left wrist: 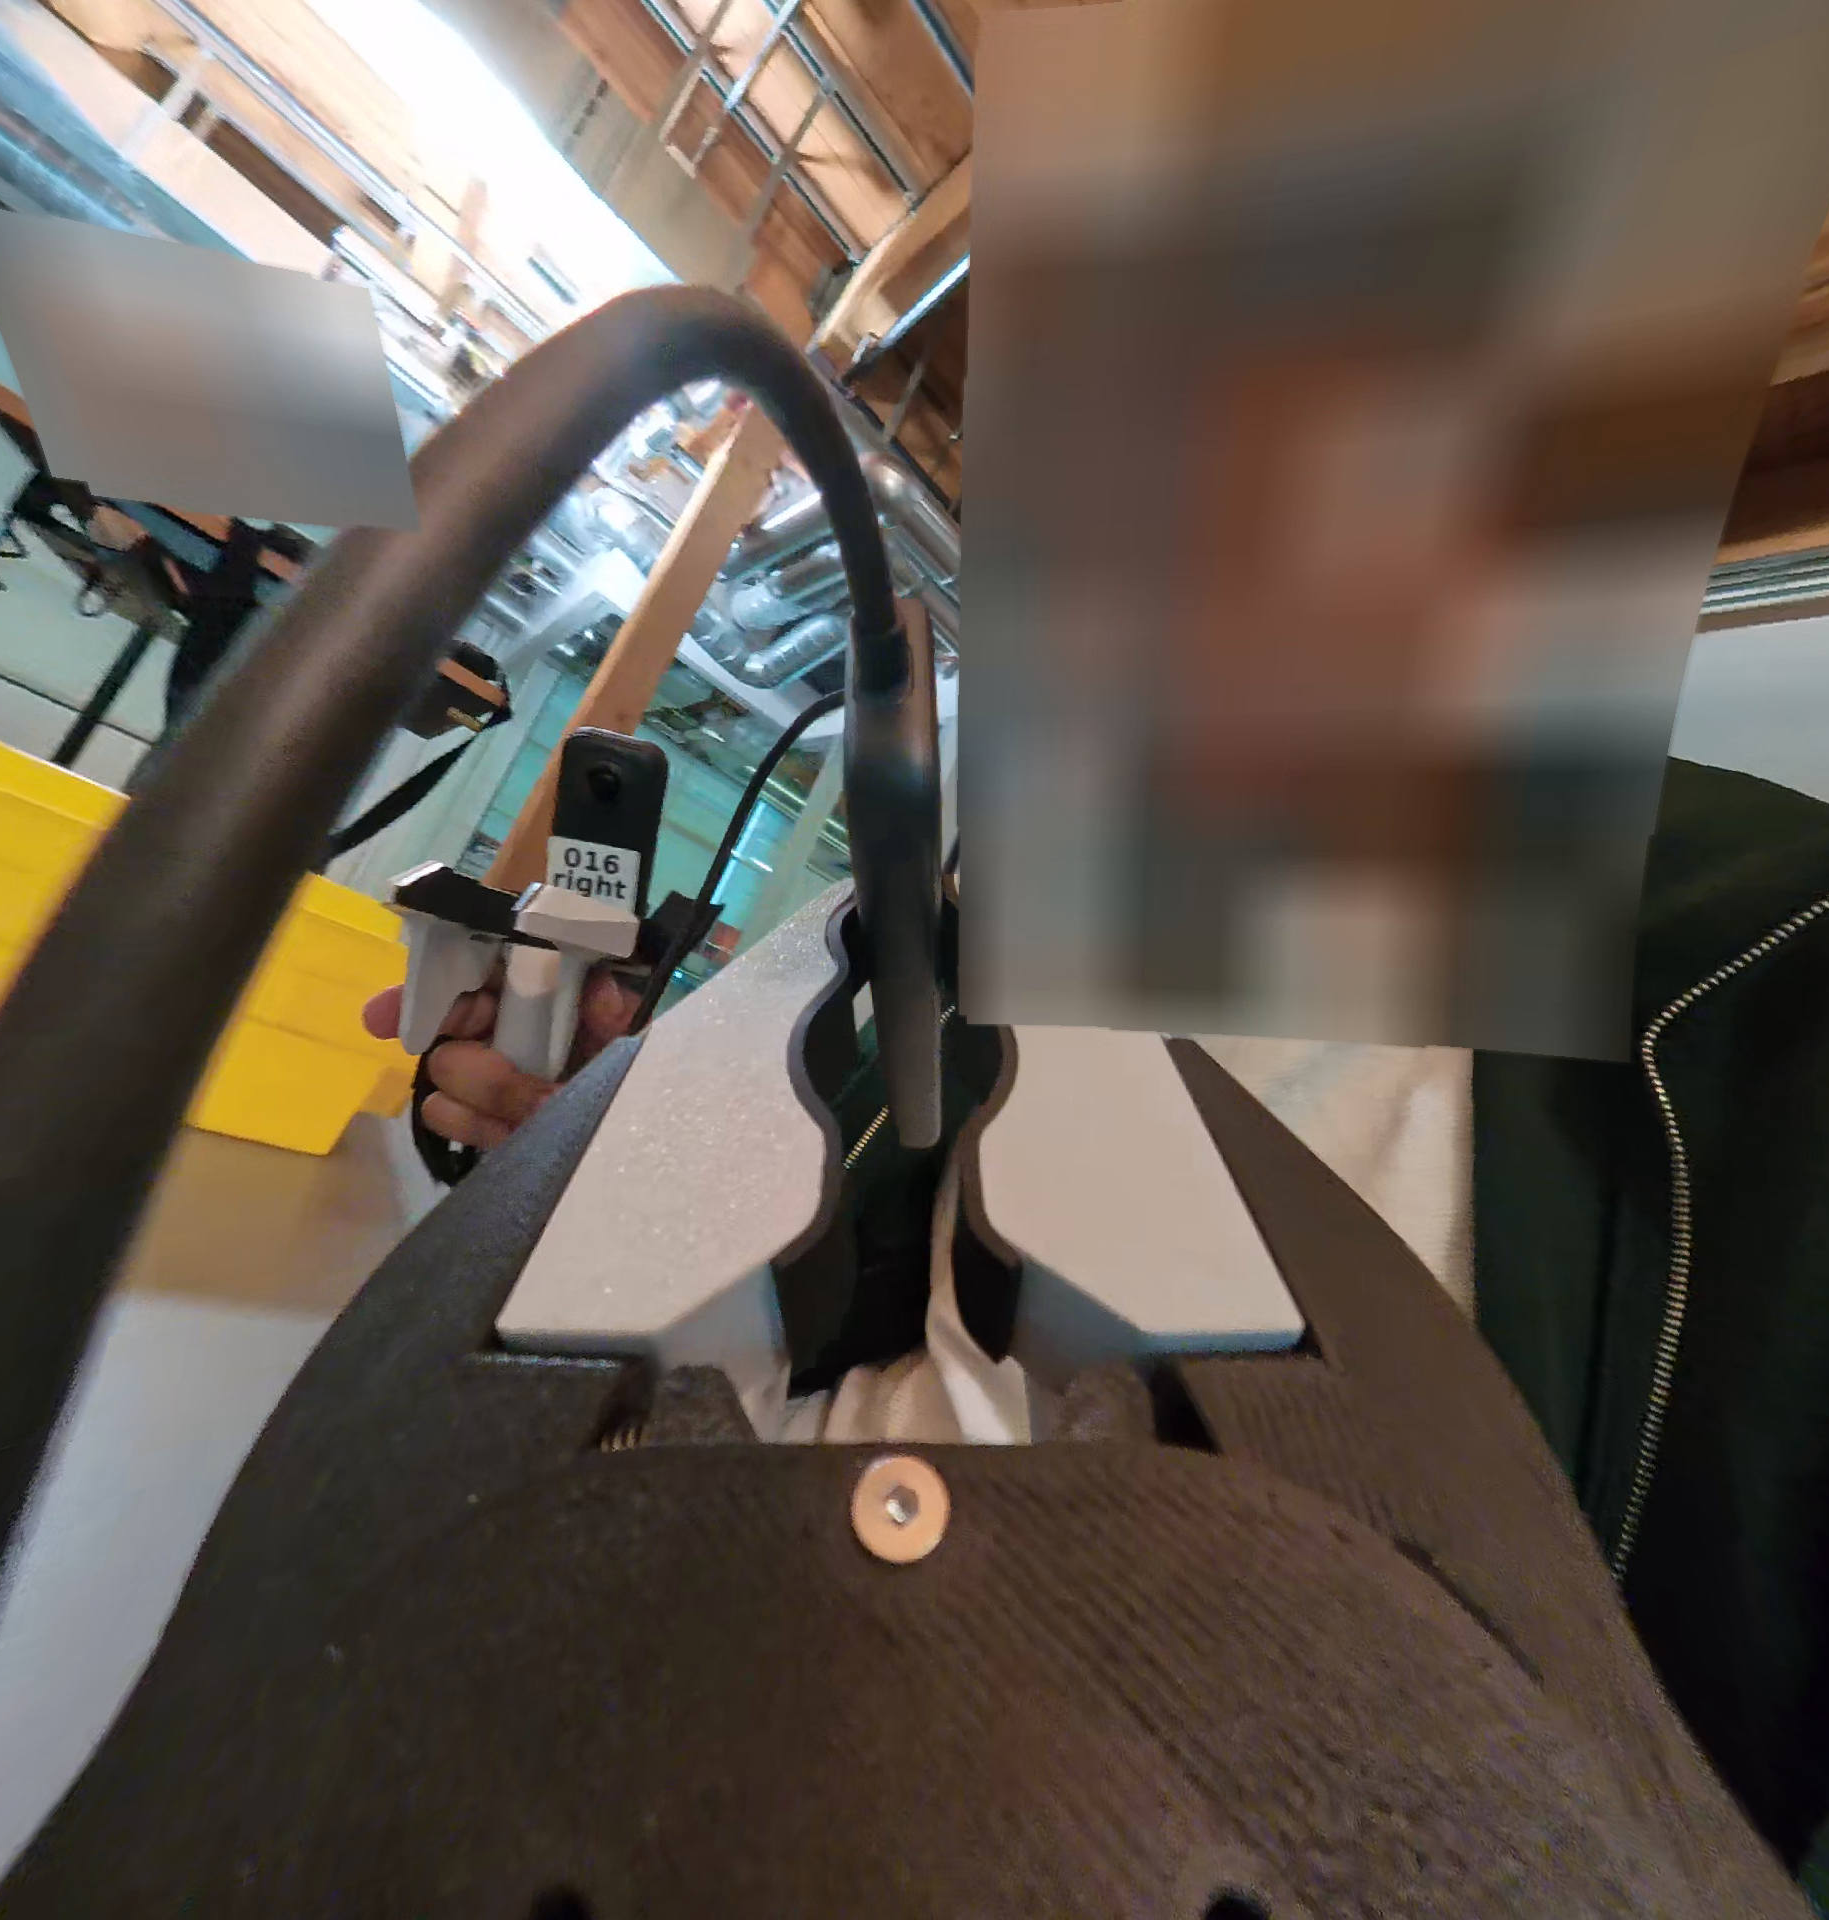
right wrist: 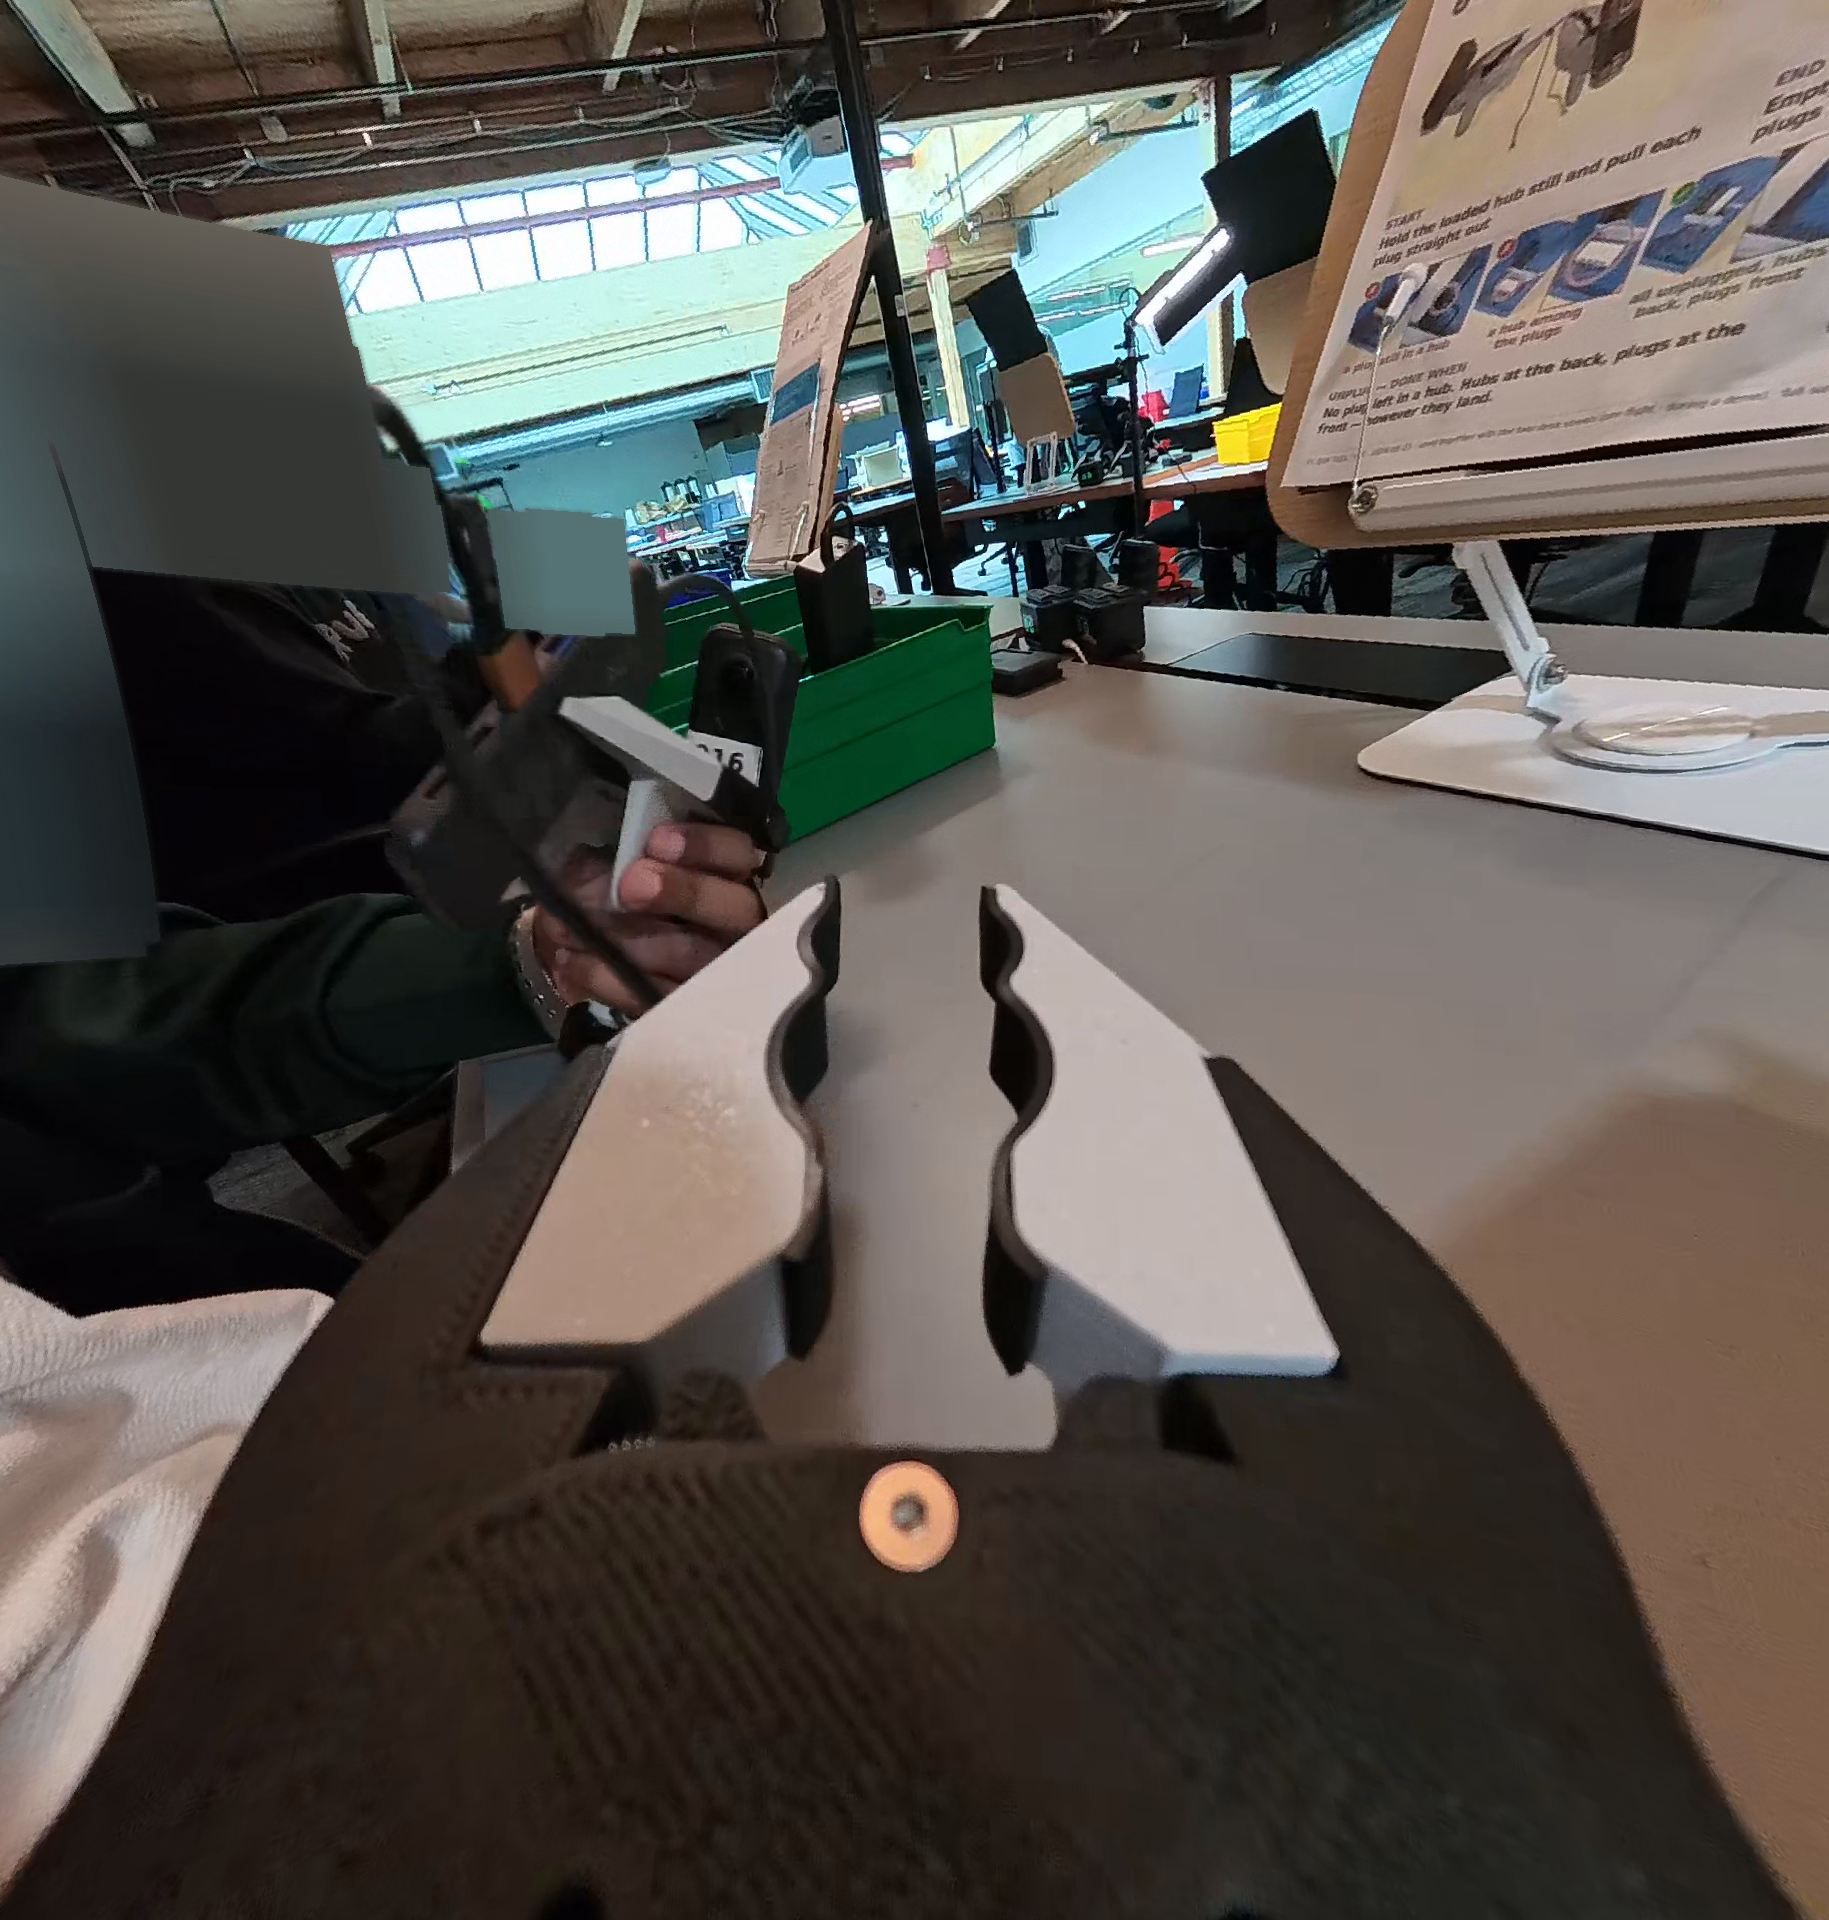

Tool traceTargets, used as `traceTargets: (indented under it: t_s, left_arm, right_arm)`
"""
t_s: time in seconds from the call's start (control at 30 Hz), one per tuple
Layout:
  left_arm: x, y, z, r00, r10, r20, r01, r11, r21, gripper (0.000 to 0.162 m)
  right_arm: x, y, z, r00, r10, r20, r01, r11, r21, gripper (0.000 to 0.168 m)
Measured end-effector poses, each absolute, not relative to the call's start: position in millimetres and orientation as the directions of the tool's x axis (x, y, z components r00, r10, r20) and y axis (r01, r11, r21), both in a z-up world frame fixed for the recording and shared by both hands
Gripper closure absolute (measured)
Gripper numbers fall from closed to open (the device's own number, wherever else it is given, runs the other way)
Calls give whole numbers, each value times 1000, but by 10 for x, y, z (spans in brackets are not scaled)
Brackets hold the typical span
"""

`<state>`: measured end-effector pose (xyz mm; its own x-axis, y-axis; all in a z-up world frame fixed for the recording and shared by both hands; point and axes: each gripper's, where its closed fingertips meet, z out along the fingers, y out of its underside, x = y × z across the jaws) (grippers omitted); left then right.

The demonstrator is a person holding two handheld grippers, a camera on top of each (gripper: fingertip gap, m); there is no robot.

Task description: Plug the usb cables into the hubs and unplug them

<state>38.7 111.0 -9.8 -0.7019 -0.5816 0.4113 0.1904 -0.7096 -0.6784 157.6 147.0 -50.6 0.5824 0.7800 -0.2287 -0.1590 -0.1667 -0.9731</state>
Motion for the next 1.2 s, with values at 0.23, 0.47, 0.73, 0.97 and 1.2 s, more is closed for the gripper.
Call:
traceTargets:
  t_s: [0.23, 0.47, 0.73, 0.97, 1.2]
  left_arm:
    - [416, 972, -122, -726, -566, 390, 150, -684, -714, 153]
    - [450, 1058, -146, -684, -604, 409, 176, -681, -711, 153]
    - [514, 1597, -272, -395, -771, 500, 323, -626, -710, 153]
    - [534, 1895, -496, -248, -738, 628, 328, -674, -662, 154]
    - [593, 1918, -522, -263, -695, 669, 327, -717, -616, 153]
  right_arm:
    - [1546, 1461, -526, 583, 784, -213, -137, -164, -977, 142]
    - [1581, 1457, -486, 606, 774, -185, -130, -134, -982, 145]
    - [1835, 1525, -314, 710, 695, -115, -155, -5, -988, 147]
    - [1750, 1498, 227, 772, 634, 56, -90, 196, -976, 141]
    - [65, 1404, 794, 418, 882, 220, 5, 239, -971, 148]
